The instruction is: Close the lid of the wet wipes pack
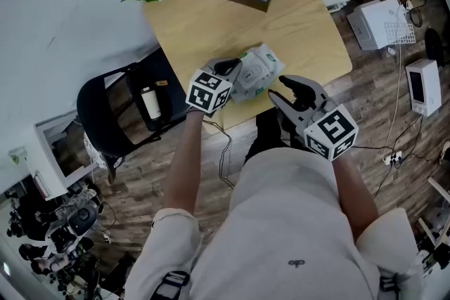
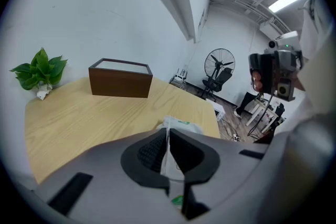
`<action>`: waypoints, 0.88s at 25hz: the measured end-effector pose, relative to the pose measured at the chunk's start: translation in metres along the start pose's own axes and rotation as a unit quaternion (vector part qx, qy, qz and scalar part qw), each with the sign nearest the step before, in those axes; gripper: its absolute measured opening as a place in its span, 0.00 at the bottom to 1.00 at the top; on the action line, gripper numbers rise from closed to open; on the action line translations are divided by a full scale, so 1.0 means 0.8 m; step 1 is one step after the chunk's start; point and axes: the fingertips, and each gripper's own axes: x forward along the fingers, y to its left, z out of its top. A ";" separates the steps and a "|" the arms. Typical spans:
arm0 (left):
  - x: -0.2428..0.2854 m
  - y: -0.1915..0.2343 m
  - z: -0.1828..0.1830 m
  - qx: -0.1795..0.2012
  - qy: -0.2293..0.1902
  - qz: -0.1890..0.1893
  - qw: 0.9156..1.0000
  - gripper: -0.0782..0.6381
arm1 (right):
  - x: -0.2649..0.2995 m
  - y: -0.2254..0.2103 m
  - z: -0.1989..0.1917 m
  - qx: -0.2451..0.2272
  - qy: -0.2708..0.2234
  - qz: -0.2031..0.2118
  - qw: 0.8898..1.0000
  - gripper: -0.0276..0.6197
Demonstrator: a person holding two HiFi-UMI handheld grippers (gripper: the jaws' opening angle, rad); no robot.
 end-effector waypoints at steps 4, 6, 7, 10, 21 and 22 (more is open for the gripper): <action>-0.002 -0.012 -0.001 0.006 0.007 0.002 1.000 0.14 | -0.006 0.001 0.003 0.000 -0.006 0.003 1.000 0.28; -0.002 -0.018 -0.002 0.008 0.009 0.004 1.000 0.14 | -0.011 0.002 0.003 0.003 -0.009 0.005 1.000 0.28; -0.002 -0.021 -0.003 0.008 0.009 0.005 1.000 0.14 | -0.013 0.002 0.004 0.004 -0.010 0.006 1.000 0.28; -0.001 -0.028 -0.005 0.010 0.012 0.007 1.000 0.14 | -0.017 0.003 0.002 0.004 -0.012 0.008 1.000 0.28; 0.005 -0.053 -0.019 0.022 0.024 0.007 0.999 0.14 | -0.030 0.006 -0.006 0.005 -0.014 0.007 1.000 0.27; 0.005 -0.054 -0.020 0.021 0.024 0.007 0.999 0.14 | -0.030 0.006 -0.007 0.005 -0.014 0.006 1.000 0.27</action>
